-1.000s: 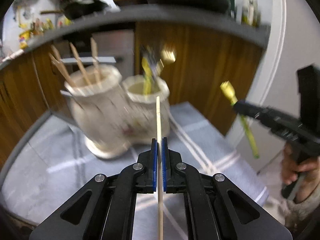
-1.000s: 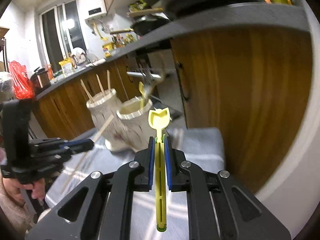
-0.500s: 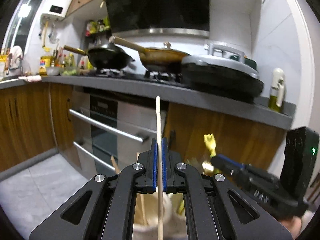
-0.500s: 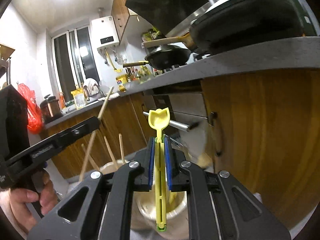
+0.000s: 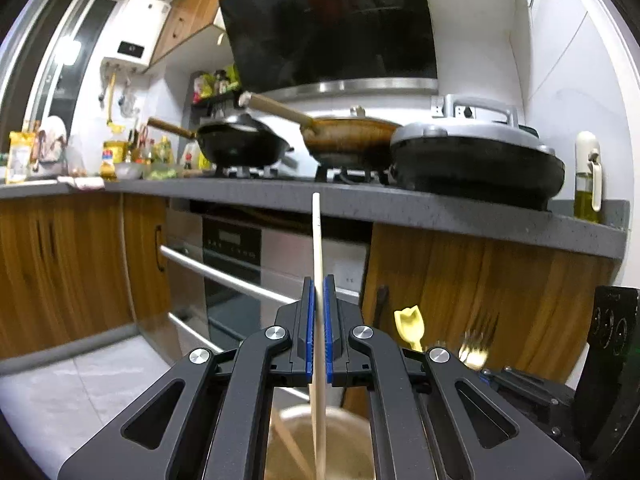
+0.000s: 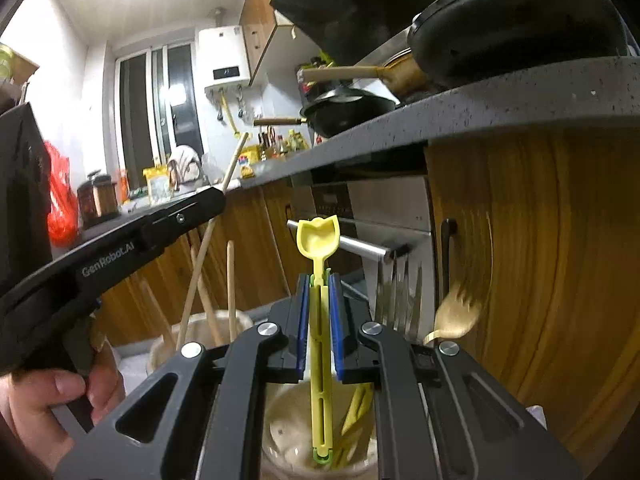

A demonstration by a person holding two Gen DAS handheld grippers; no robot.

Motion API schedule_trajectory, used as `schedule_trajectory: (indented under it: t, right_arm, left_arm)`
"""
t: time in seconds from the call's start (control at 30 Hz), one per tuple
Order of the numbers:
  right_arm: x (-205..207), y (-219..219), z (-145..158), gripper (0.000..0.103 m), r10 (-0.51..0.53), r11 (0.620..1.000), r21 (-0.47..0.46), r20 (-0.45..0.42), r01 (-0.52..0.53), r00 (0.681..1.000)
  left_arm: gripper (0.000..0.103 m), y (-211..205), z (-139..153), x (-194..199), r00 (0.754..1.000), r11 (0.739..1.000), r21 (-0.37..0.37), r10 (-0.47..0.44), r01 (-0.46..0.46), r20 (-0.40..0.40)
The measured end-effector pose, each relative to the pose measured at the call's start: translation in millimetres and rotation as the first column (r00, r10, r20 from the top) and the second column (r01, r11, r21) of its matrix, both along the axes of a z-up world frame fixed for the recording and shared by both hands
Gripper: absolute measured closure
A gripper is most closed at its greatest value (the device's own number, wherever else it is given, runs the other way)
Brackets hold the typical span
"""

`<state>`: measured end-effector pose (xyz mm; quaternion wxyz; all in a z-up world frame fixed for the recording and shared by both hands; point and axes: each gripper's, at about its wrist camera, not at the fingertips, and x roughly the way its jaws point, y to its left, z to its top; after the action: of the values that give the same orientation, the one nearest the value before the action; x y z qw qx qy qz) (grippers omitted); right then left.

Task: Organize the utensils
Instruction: 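Insert chopstick into tall cup with left tool while right tool inserts yellow spoon into short cup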

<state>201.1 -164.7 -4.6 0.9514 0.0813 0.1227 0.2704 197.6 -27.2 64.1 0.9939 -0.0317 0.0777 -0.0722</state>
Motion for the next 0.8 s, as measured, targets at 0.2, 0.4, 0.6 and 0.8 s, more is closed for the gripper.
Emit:
schedule_trajectory:
  t: [0.2,0.4,0.6,0.8]
  right_arm:
    - [-9,-6,-13,0.093,0.016,0.999,-0.033,-0.085,-0.019,0.996]
    - [-24,-10,-19,0.093,0.019,0.998,-0.056,-0.121,-0.026,0.992]
    - [-33,-11,-24,0.093,0.010,0.997,-0.071,-0.142,-0.021,0.990]
    - [-35,-6,-26,0.091,0.002,0.995,-0.102,-0.154,-0.017,0.988]
  left_arm:
    - [0.098,0,-15,-24,0.997,0.997,0.063,-0.041,0.045,-0.061]
    - [0.098,7,-31,-39,0.984,0.996,0.051,-0.068,0.077,-0.165]
    - [0.098,5,-41,-48,0.979,0.994,0.071,-0.064,0.079,-0.193]
    - [0.095,4,-45,-56,0.974,0.994,0.073,-0.066,0.083,-0.216]
